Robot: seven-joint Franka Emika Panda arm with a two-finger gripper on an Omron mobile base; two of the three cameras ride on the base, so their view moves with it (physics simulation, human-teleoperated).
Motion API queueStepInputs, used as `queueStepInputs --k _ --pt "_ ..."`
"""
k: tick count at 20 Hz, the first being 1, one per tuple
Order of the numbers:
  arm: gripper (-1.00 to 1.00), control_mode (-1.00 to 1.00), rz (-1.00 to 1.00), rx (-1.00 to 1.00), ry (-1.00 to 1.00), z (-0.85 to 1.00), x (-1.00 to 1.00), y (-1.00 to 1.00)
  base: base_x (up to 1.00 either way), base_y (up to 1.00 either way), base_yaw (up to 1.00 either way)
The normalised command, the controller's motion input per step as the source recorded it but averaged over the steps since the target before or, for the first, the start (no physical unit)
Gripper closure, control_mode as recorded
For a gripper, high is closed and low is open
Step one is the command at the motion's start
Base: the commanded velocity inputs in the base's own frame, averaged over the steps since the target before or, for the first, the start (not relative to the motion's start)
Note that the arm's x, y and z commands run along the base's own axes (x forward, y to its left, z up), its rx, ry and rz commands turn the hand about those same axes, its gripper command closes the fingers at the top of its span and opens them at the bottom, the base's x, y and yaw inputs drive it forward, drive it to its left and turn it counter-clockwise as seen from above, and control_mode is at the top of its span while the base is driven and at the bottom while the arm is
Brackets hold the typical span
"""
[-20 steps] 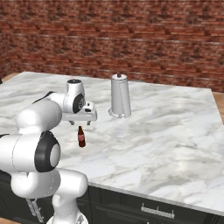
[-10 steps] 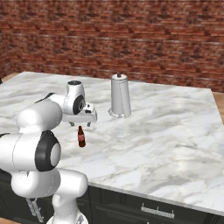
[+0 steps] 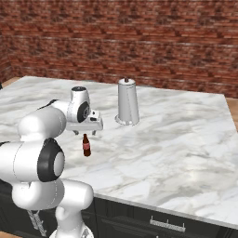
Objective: Place the large bottle from the dining counter next to the other large bottle outside the sink, and place the small bottle from the dining counter next to the other small bottle inside the sink.
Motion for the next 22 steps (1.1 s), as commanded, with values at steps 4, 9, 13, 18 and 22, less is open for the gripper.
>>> queueStepInputs --k 4,9,13,18,22 --pt "-1.0 -1.0 0.0 0.0 0.0 -0.03 -0.04 0.04 0.0 0.0 0.0" --pt "-1.0 -1.0 0.0 0.0 0.0 -0.11 0.06 -0.04 0.0 0.0 0.0" --pt "-1.0 -1.0 0.0 0.0 0.0 -0.15 0.08 -0.01 0.0 0.0 0.0" --pt "-1.0 -1.0 0.0 0.0 0.0 -0.15 0.04 0.0 0.0 0.0 0.0" --pt "-1.0 -1.0 0.0 0.0 0.0 -0.1 -0.05 0.02 0.0 0.0 0.0"
